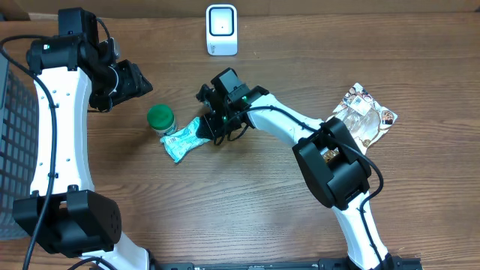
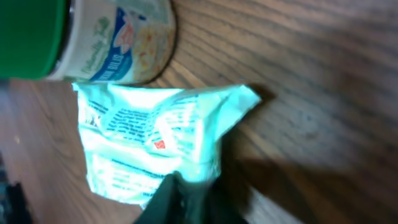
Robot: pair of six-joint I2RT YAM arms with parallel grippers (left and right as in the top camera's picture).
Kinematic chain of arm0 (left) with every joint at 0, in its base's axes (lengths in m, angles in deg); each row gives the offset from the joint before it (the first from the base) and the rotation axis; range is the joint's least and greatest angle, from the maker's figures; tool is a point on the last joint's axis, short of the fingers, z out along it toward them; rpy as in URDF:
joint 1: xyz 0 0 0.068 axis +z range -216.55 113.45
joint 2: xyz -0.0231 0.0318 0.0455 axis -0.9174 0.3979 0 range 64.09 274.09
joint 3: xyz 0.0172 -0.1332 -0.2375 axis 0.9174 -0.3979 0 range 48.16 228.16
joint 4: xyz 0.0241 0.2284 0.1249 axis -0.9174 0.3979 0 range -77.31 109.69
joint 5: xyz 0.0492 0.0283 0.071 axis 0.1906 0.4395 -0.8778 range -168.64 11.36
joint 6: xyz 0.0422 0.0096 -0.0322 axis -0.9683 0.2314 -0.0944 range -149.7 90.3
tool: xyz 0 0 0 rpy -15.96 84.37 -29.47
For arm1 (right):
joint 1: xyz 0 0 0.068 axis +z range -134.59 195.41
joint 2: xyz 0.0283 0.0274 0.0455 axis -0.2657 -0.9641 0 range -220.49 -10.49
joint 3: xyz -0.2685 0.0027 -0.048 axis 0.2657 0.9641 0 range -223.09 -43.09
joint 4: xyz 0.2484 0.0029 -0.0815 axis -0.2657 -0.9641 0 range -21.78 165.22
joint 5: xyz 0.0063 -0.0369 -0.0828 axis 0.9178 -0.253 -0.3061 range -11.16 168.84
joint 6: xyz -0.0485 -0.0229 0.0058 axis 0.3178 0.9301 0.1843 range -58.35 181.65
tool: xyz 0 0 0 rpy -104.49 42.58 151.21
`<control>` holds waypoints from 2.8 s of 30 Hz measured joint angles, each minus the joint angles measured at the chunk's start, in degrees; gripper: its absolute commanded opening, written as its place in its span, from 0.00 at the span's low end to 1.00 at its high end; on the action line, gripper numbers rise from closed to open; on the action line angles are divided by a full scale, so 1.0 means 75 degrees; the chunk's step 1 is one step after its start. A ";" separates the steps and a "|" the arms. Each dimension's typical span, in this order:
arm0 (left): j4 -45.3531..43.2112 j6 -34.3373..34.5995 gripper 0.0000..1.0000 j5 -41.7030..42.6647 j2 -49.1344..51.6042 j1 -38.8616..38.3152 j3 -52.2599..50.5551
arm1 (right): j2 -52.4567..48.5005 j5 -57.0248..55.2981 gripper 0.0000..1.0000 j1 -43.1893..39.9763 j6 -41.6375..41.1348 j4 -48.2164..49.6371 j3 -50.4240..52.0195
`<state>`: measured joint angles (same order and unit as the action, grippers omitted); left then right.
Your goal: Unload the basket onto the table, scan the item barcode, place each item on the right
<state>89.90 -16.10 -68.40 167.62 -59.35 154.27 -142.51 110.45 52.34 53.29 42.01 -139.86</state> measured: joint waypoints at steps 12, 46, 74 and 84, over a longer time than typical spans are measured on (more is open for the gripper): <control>0.0067 0.0035 0.40 0.0070 0.0000 -0.0070 0.0000 | 0.0283 -0.0009 0.04 -0.0373 -0.0224 -0.1151 -0.0032; -0.5738 0.0909 0.04 0.1102 0.0729 -0.3048 -0.4575 | 0.1597 -0.1813 0.04 -0.0944 -0.3174 -0.1230 0.1664; -0.5470 0.0886 0.04 0.0545 0.1189 -0.3042 -0.4485 | 0.1609 0.0073 0.62 -0.2605 -0.0391 -0.1148 0.1766; -0.5438 0.0973 0.04 0.0542 0.1189 -0.3028 -0.4485 | 0.1026 0.0901 0.57 -0.1862 -0.0259 -0.0455 0.1792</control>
<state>49.12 -8.80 -64.33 176.53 -82.06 120.63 -134.82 117.21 38.37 51.34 38.60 -126.42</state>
